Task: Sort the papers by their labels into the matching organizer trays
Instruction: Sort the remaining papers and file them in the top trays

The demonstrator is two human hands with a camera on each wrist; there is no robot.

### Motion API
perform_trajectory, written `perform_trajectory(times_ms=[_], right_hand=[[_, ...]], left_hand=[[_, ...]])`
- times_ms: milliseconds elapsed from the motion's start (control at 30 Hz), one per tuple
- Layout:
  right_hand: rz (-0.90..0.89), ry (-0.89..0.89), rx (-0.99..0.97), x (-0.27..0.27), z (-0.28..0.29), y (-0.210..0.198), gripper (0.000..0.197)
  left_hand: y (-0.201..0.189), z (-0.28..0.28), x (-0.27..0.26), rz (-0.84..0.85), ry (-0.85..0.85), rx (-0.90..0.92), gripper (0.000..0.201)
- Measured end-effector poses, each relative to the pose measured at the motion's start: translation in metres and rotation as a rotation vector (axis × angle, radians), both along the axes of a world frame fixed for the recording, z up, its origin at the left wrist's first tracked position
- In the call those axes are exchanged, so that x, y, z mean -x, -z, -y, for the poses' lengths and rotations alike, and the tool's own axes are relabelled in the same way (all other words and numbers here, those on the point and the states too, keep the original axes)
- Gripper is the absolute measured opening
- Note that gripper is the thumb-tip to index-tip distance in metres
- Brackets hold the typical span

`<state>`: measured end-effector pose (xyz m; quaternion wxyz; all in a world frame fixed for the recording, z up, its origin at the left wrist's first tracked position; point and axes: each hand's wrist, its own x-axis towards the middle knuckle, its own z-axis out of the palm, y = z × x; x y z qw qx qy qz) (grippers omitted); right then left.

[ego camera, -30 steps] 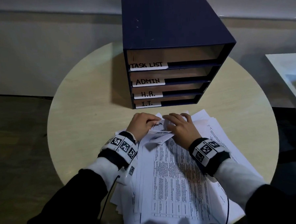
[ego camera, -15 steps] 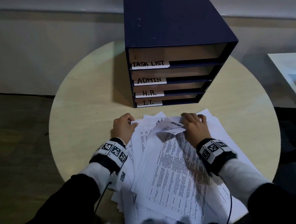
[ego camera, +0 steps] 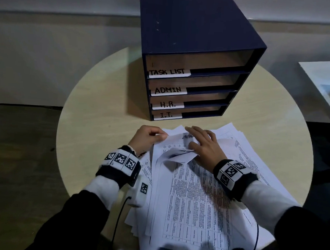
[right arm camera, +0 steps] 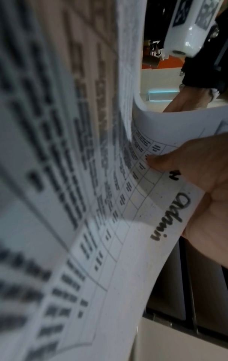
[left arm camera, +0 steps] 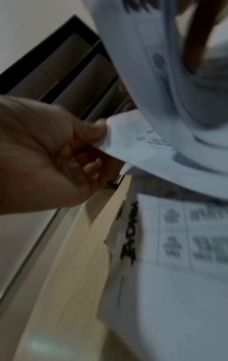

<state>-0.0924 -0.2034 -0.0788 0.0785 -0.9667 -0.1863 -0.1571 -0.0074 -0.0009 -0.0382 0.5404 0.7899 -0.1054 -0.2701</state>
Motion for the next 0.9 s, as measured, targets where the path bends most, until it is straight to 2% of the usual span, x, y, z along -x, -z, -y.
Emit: perform_trajectory(times_ms=[67,133,233,267,333,400,467,600,667,700,767,833,900], right_hand=[[0.008,0.002,0.004,-0.001,0.0,0.001,0.053],[0.029,-0.007,-0.001,0.0,0.001,0.003,0.064],[0.033,-0.017,-0.005,0.003,0.002,0.005,0.062],[0.025,-0.016,-0.001,0.004,0.003,0.005,0.056],[0.002,-0.012,0.017,0.005,0.004,0.005,0.048],[-0.019,-0.02,0.022,0.005,0.004,0.005,0.047],[-0.025,-0.028,0.01,0.005,0.004,0.005,0.048],[0.018,0.01,-0.066,0.006,0.0,0.002,0.064],[0.046,0.078,-0.058,0.007,-0.003,-0.001,0.062],[0.072,0.102,-0.066,0.008,-0.004,-0.001,0.054],[0.11,0.111,-0.115,0.007,-0.005,-0.001,0.043],[0.14,0.102,-0.111,0.007,-0.005,0.001,0.056],[0.176,0.063,-0.051,0.008,-0.006,0.002,0.064]], left_hand=[[-0.006,0.0,-0.001,-0.095,0.119,0.078,0.011],[-0.006,-0.003,0.001,-0.253,0.179,0.129,0.007],[0.001,-0.004,0.008,-0.491,0.181,0.245,0.056],[0.002,-0.003,0.011,-0.535,0.166,0.268,0.064],[0.005,-0.002,0.015,-0.577,0.123,0.278,0.055],[0.007,-0.002,0.016,-0.55,0.104,0.256,0.039],[0.009,-0.005,0.015,-0.491,0.139,0.231,0.039],[0.011,-0.008,0.013,-0.492,0.244,0.228,0.083],[0.009,-0.006,0.015,-0.517,0.319,0.244,0.092],[0.009,-0.005,0.017,-0.52,0.344,0.255,0.093],[0.014,-0.004,0.018,-0.511,0.324,0.26,0.089],[0.013,-0.003,0.019,-0.464,0.253,0.21,0.082],[0.014,0.0,0.02,-0.355,0.143,0.15,0.066]])
